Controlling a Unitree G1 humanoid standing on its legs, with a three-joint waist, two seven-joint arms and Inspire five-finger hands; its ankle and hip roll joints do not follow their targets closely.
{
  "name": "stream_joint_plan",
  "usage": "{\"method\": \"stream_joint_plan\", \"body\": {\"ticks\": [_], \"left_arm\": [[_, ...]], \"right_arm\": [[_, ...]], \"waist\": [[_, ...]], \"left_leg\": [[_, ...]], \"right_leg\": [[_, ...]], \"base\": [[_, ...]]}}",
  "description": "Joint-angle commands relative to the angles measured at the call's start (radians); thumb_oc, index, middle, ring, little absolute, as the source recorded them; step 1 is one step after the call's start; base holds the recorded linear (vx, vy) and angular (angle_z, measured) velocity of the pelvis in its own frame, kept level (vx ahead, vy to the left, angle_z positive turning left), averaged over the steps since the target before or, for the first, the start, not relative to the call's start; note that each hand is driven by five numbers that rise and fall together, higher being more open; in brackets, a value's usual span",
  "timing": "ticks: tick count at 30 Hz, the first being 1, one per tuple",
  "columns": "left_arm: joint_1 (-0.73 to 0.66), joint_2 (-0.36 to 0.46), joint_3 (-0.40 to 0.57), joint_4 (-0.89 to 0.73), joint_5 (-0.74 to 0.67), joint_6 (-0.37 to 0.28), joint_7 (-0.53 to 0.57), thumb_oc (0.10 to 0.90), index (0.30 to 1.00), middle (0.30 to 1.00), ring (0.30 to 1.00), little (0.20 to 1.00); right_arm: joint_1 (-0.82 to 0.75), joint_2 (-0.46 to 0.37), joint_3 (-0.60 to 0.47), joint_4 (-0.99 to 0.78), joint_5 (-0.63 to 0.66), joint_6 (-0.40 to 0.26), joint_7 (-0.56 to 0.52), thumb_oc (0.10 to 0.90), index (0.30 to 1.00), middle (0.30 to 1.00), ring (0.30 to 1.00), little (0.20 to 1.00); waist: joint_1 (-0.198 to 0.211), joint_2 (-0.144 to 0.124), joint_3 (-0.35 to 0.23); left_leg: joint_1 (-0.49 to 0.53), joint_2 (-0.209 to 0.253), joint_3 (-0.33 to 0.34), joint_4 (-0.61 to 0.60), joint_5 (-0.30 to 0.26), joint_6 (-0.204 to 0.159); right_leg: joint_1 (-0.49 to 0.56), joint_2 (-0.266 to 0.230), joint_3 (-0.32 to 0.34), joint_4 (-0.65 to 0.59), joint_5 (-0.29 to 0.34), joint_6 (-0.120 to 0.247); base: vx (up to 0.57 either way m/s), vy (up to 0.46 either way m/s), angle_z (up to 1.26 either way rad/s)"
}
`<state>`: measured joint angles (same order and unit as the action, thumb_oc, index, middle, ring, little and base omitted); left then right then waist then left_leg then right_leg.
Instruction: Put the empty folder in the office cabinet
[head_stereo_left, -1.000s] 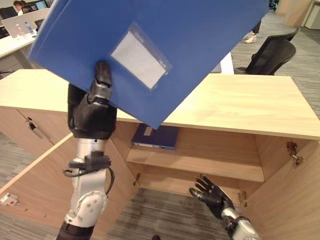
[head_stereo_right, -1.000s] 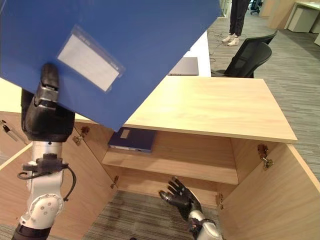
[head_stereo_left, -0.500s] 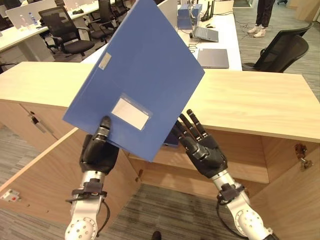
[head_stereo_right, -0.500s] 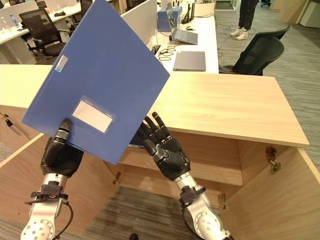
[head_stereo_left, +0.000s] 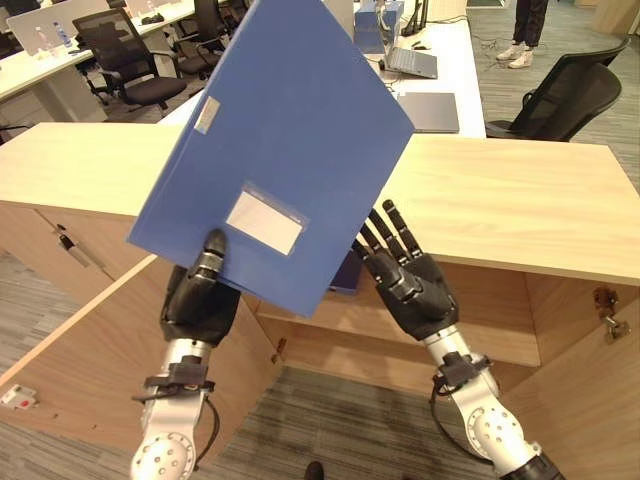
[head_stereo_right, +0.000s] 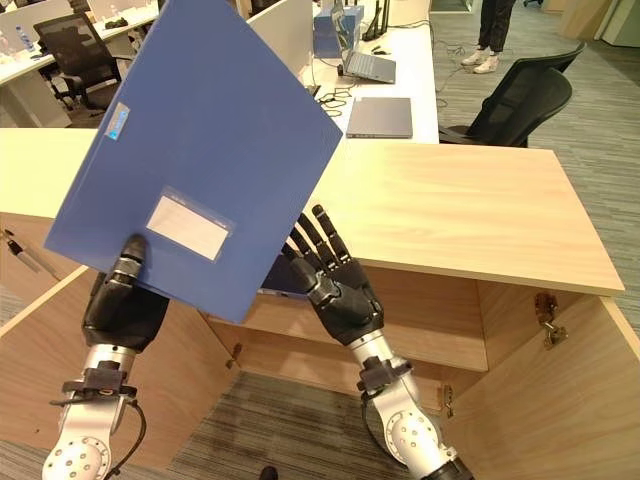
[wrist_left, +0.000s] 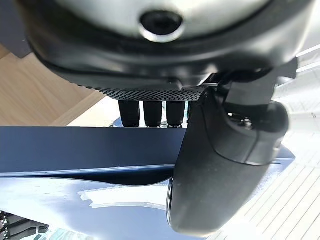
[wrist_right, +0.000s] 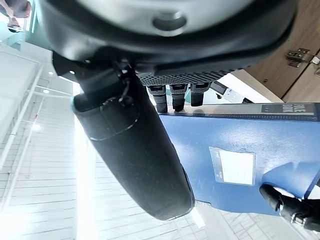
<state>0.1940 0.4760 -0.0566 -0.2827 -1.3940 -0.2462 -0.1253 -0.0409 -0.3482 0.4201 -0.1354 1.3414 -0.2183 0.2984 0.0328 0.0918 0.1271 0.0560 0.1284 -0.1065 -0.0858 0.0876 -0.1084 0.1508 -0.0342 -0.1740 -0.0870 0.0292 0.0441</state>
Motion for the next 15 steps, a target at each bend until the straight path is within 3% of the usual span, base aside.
{"method": "stream_joint_plan", "body": {"ticks": [1, 15], "left_arm": [[-0.142, 0.080, -0.014, -0.100, 0.105, -0.022, -0.086, 0.400, 0.300, 0.300, 0.300, 0.300], [-0.153, 0.129, -0.072, -0.118, 0.160, 0.036, -0.157, 0.400, 0.300, 0.300, 0.300, 0.300]], "right_arm": [[-0.146, 0.076, 0.033, -0.166, 0.008, -0.047, 0.060, 0.800, 0.900, 0.900, 0.900, 0.900], [-0.078, 0.057, 0.004, -0.044, -0.025, -0.009, 0.045, 0.800, 0.900, 0.900, 0.900, 0.900]], "waist": [[-0.014, -0.046, -0.040], [-0.017, -0.052, -0.037]], "left_leg": [[0.036, 0.075, 0.056, -0.002, -0.014, -0.066], [0.033, 0.074, 0.053, -0.002, -0.015, -0.065]], "right_leg": [[0.068, -0.059, 0.058, 0.012, -0.105, 0.077], [0.062, -0.061, 0.053, 0.014, -0.101, 0.081]], "base": [[0.00, 0.000, 0.00], [0.00, 0.000, 0.00]]}}
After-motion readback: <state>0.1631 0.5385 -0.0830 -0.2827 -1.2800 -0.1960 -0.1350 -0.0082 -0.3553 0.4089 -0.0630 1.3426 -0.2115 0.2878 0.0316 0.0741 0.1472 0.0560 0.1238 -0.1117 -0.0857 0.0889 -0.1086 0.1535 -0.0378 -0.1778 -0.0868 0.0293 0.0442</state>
